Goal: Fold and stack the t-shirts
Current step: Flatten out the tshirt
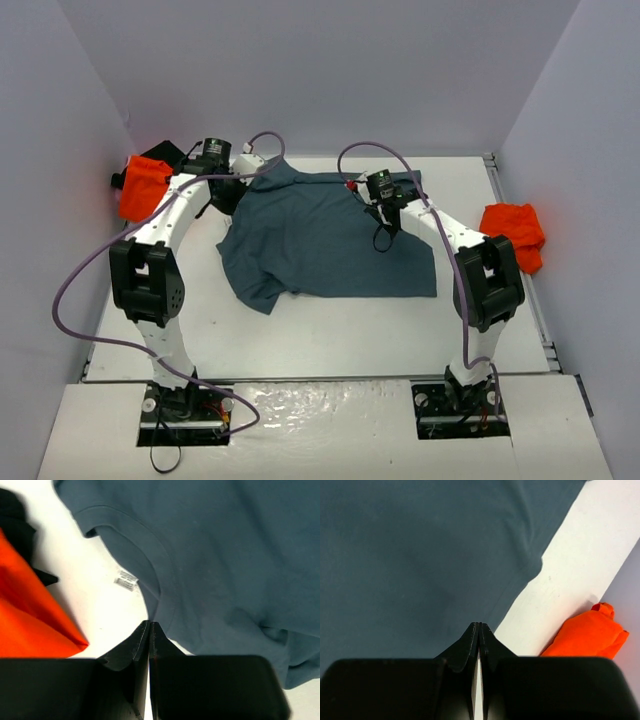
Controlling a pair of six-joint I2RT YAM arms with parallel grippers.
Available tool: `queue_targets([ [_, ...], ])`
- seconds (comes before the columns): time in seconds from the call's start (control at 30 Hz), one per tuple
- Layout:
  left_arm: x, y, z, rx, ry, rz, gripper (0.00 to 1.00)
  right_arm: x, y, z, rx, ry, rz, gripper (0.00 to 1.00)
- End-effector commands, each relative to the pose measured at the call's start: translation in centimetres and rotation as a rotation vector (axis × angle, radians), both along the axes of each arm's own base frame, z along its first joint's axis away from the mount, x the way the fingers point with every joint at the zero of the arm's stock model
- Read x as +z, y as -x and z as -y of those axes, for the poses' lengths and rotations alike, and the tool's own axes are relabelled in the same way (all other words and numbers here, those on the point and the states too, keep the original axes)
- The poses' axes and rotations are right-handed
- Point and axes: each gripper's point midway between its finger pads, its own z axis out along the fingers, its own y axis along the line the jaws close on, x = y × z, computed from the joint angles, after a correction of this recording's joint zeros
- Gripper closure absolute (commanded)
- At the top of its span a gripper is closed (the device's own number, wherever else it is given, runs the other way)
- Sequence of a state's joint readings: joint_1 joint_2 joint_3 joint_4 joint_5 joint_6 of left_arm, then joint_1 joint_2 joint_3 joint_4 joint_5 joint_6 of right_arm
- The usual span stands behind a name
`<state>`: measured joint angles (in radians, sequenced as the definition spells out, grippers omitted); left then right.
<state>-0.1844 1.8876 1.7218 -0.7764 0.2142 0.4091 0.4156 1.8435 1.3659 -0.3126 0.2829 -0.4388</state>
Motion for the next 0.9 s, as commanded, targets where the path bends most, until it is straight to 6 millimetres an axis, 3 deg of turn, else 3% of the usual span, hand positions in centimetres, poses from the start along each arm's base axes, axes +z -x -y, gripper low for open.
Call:
queue_targets([
  [0.0, 0.5, 0.7, 2.0, -0.053, 0.045, 0.001, 1.0, 0.8, 1.9, 0.1, -0.003, -0.029, -0.033, 1.0],
  [0.13, -0.6, 1.8, 3.1, -0.103, 0.043, -0.052, 1.0, -0.7, 3.6, 0.2, 0.02, -0.016, -0.127, 1.0],
  [0.3, -3.7, 4.6, 4.3, -0.164, 0.034, -0.19, 1.0, -3.4, 6.5, 1.0, 0.033, 0.018, -0.255, 1.0],
  [0.5, -6.4, 6.2, 4.8, -0.179, 0.025, -0.31, 1.0, -4.9, 8.2, 1.6, 0.019, 0.038, -0.332, 1.0],
  [0.7, -8.7, 7.3, 3.9, -0.16, -0.02, -0.412, 1.0, -5.3, 8.9, 2.4, 0.005, 0.072, -0.355, 1.0],
  [0.87, -11.0, 10.3, 2.8, -0.169, -0.055, -0.554, 1.0, -6.5, 10.7, 4.2, -0.003, 0.144, -0.416, 1.0],
])
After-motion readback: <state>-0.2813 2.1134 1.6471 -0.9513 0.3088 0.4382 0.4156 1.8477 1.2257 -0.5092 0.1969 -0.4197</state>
